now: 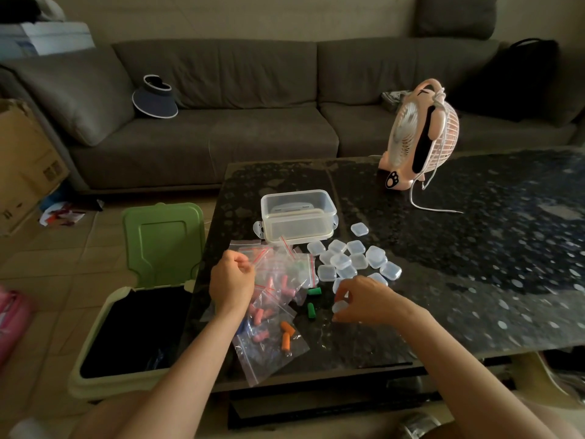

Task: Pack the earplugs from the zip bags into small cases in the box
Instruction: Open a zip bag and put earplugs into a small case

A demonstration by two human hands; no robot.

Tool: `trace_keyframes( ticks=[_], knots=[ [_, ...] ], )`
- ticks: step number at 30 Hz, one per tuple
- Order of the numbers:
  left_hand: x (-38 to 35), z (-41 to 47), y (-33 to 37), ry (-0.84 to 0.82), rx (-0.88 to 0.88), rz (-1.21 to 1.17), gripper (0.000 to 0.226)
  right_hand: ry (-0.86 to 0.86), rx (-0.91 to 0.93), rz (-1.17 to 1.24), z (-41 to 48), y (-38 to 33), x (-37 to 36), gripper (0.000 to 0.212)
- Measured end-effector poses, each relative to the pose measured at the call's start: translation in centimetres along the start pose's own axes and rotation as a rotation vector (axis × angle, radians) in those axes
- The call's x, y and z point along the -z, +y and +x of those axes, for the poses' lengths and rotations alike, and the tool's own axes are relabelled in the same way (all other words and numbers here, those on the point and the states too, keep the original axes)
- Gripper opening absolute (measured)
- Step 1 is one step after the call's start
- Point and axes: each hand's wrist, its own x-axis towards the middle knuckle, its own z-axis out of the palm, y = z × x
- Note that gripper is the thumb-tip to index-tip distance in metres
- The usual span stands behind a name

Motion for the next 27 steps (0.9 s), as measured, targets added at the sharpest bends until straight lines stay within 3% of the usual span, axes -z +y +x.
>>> trace_keyframes(
  ticks=[3, 5, 6, 8, 10, 11, 17, 27],
  knots=[
    [0.1, -0.2, 0.2, 0.058, -0.037, 0.115, 0.033, 0.043, -0.013, 0.313, 0.0, -1.0, 0.4, 0.032],
    [0.6, -0.7, 1.0, 0.085, -0.224, 0.072, 0.035, 0.080, -0.019, 0.574, 0.0, -1.8, 0.9, 0.033],
    [0.9, -1.1, 1.6, 0.023, -0.368, 0.026, 0.032, 0.091, -0.020, 0.711, 0.1, -2.1, 1.1, 0.035],
    [1.5, -2.2, 2.8, -0.255, -0.601, -0.060, 0.034, 0.061, -0.014, 0.952, 0.2, -2.6, 1.4, 0.034],
    [1.7, -3.3, 3.6, -0.510, -0.675, -0.098, 0.049, 0.000, 0.005, 1.116, 0.2, -2.8, 1.5, 0.035],
    [1.6, -3.7, 3.8, -0.553, -0.676, -0.114, 0.055, -0.023, 0.018, 1.169, 0.2, -3.0, 1.5, 0.038],
    [0.8, -4.2, 3.8, -0.486, -0.607, -0.285, 0.038, -0.091, 0.061, 1.266, 0.6, -3.7, 1.1, 0.059],
    [1.2, -3.8, 3.8, -0.402, -0.641, -0.238, 0.032, -0.210, 0.092, 1.283, 0.8, -4.1, 1.2, 0.052]
  ],
)
